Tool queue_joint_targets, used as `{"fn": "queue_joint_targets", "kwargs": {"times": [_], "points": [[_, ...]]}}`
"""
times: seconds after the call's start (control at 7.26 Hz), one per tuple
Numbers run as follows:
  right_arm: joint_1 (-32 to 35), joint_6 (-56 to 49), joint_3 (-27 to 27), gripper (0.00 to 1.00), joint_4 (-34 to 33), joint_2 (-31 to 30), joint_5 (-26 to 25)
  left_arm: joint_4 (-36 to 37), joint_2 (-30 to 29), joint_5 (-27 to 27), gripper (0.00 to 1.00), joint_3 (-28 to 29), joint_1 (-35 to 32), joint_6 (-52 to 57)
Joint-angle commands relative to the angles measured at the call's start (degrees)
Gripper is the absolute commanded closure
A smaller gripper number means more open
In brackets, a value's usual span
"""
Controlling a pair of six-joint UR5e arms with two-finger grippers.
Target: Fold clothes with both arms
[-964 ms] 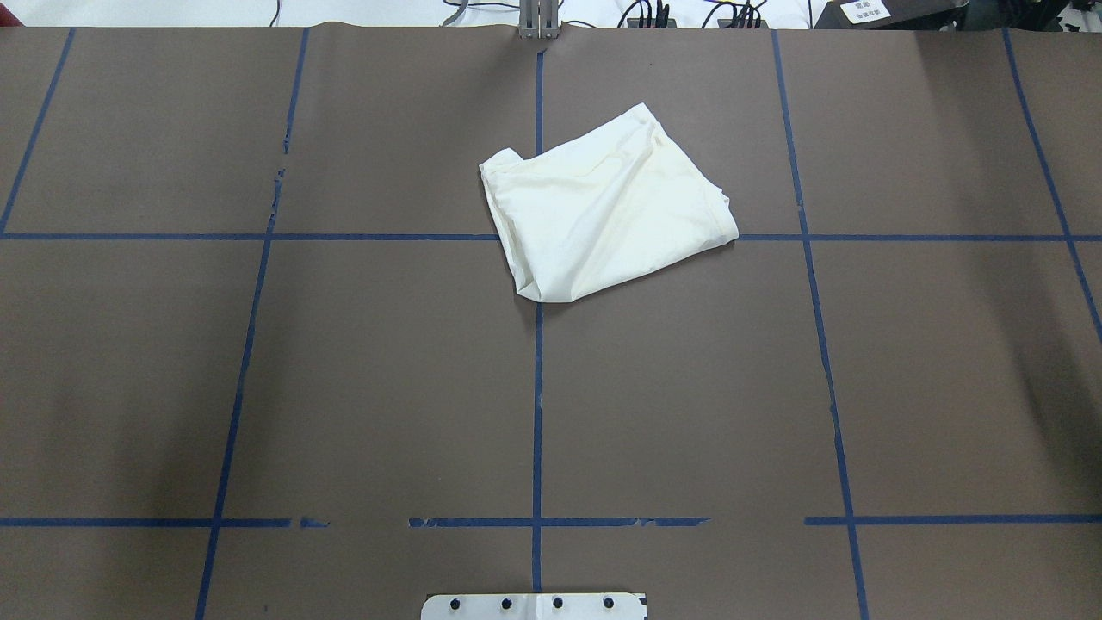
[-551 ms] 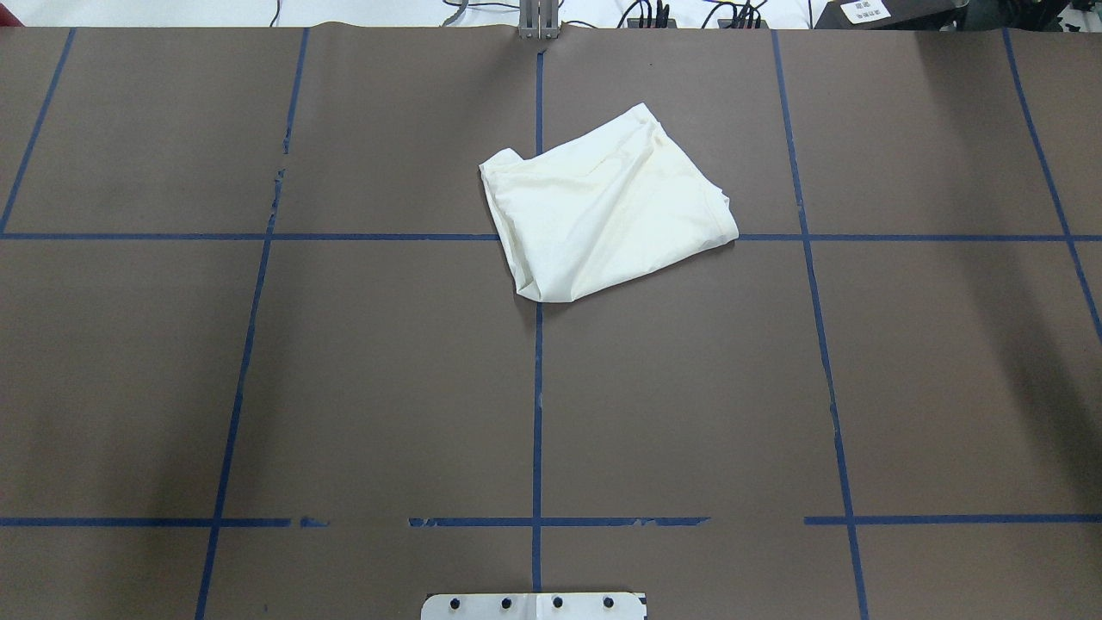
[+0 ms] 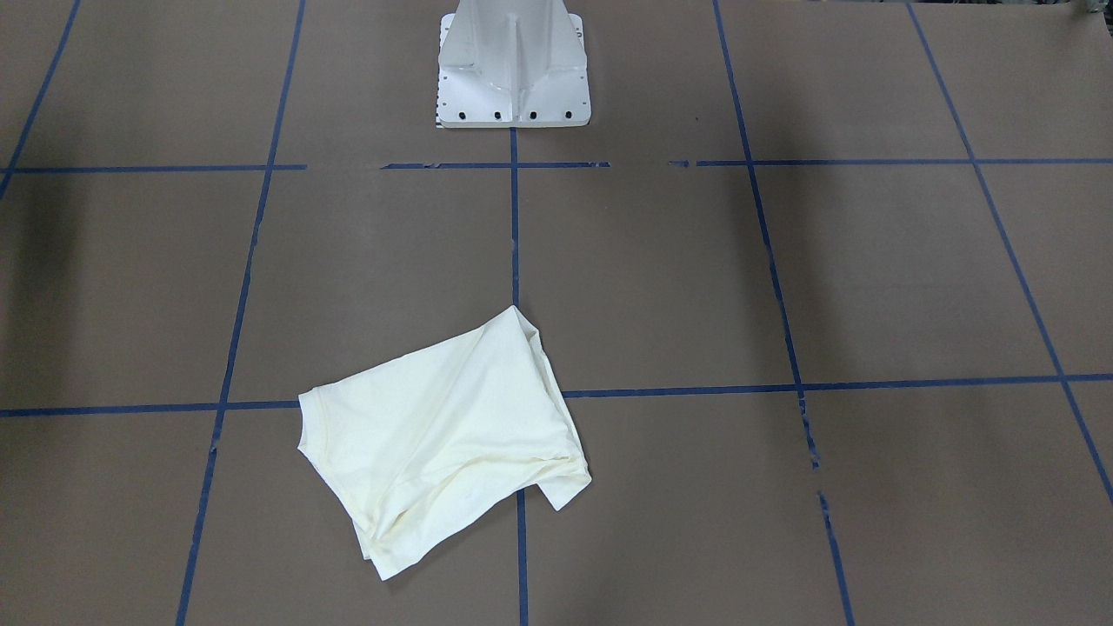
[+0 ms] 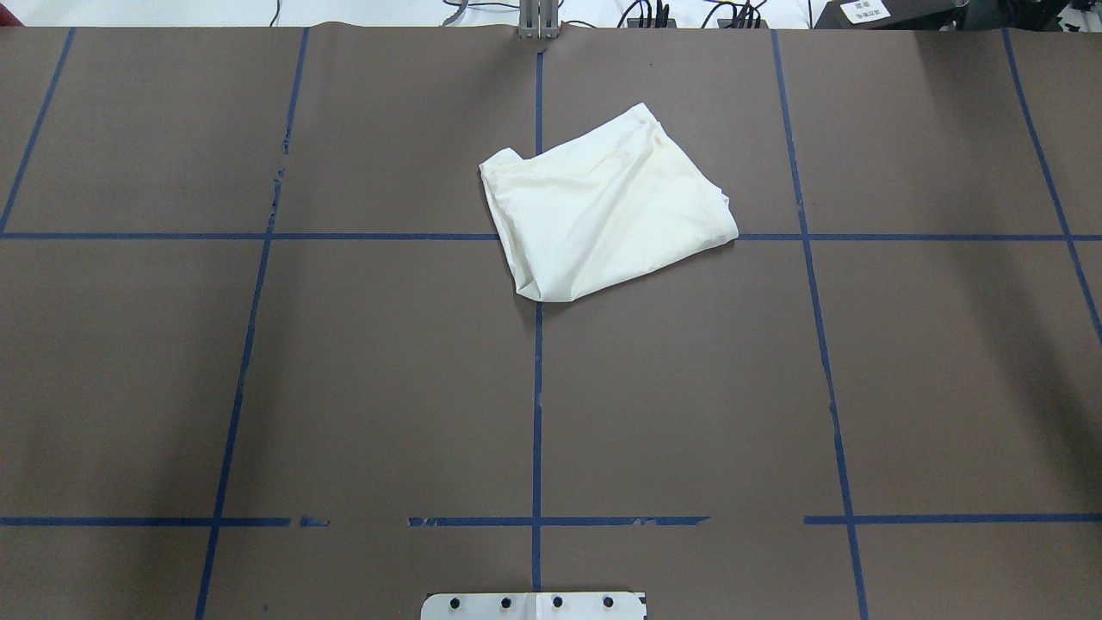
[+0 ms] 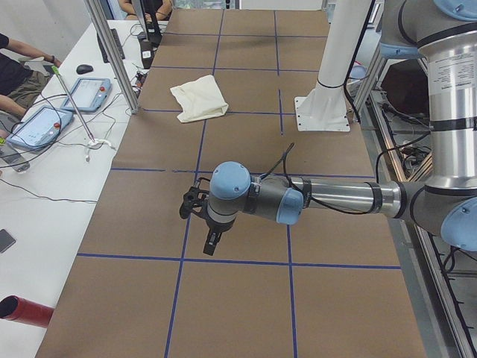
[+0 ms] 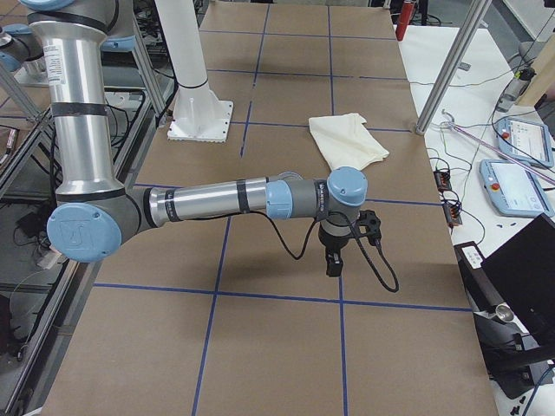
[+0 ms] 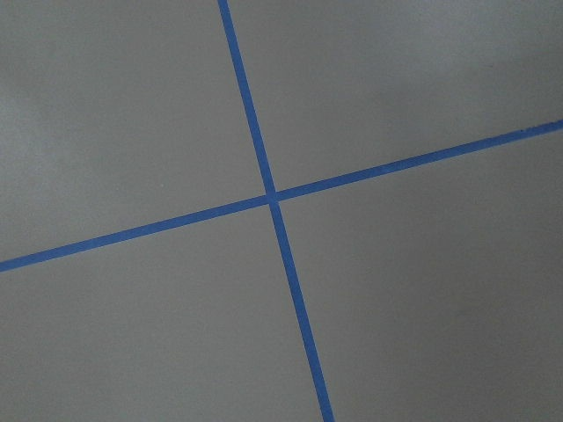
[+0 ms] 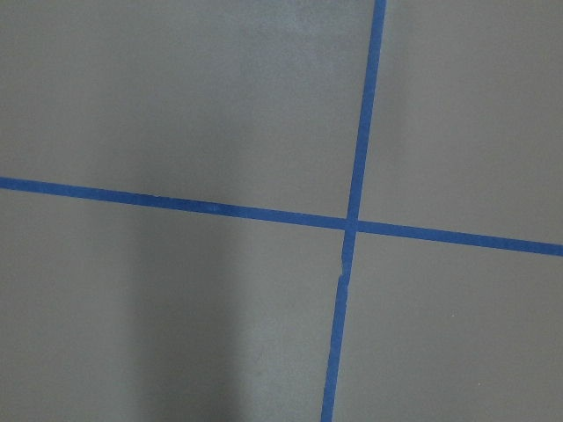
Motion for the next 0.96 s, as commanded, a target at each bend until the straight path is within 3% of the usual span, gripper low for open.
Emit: {"fn": "queue_joint_targets", "kwargs": {"times": [0.0,0.28,0.83], "points": [[0.09,-0.73,2.08,0.00,-0.57,-0.98,0.41,-0.05,-1.16,0.10,0.00,-0.72,0.05,0.16],[0.09,0.14,7.36,0.00,-0.66,-4.84,0.15,0.04,-0.82,0.54,0.00,-2.39,0.14,0.08],[-0.35,0.41,4.47,0.00,-0.22,-3.97,-0.38,-0.14,-0.82,0.45,0.00,-1.88,0.14,0.07]]}}
